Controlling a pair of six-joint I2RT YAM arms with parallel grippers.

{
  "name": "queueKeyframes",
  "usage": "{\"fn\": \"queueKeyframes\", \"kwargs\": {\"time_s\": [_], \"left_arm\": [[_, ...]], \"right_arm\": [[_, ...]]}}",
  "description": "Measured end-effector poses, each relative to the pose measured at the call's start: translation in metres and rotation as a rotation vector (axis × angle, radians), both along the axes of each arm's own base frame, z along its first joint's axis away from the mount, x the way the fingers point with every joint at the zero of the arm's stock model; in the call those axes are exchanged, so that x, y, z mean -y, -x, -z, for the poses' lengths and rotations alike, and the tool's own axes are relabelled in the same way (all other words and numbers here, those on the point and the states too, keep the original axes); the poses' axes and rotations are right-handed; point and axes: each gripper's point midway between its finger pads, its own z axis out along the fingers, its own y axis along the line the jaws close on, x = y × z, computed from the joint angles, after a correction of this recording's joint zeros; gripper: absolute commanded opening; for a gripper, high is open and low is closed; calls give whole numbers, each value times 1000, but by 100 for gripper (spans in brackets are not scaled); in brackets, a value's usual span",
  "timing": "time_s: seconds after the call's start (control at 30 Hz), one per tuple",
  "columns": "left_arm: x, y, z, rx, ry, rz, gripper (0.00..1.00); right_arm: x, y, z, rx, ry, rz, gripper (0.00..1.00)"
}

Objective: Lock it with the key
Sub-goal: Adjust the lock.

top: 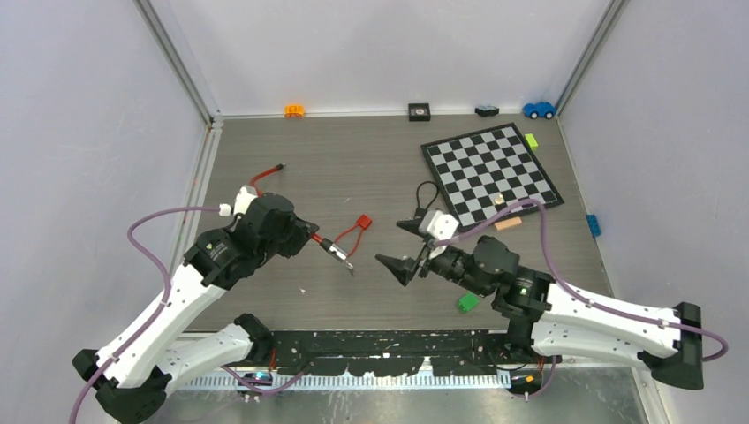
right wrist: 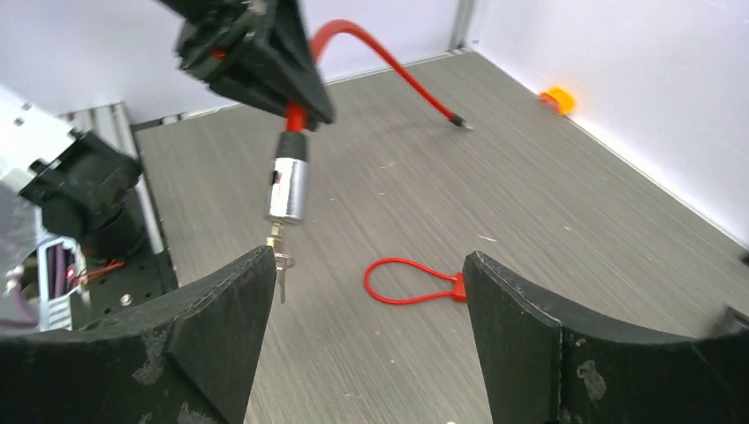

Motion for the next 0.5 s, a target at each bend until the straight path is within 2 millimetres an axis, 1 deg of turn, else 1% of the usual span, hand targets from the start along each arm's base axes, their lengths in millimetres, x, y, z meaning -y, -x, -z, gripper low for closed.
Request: {"fn": "queueKeyframes", "kwargs": {"time_s": [0.07,0.13,0.2,0.3,0.37,0.5], "left_arm": [[1,0,3,-8,-3,0,0],[1,0,7,-17,-5,1,0],[1,1,11,-27,-8,1,0],[3,1,14,-37,-8,5,0],[4,1,14,-39,-5,7,0],[5,2,14,-42,-2,11,0]], "right_arm": [[-18,7,5,22,19,-62,82],[-34,12,14,41,50,-99,82],[-54,18,33,64,111,-132,82],[-74,21,54,103,177,-149,82],[-81,20,60,132,196,-145,82],[-88,13,60,174,201,-118,81]]}}
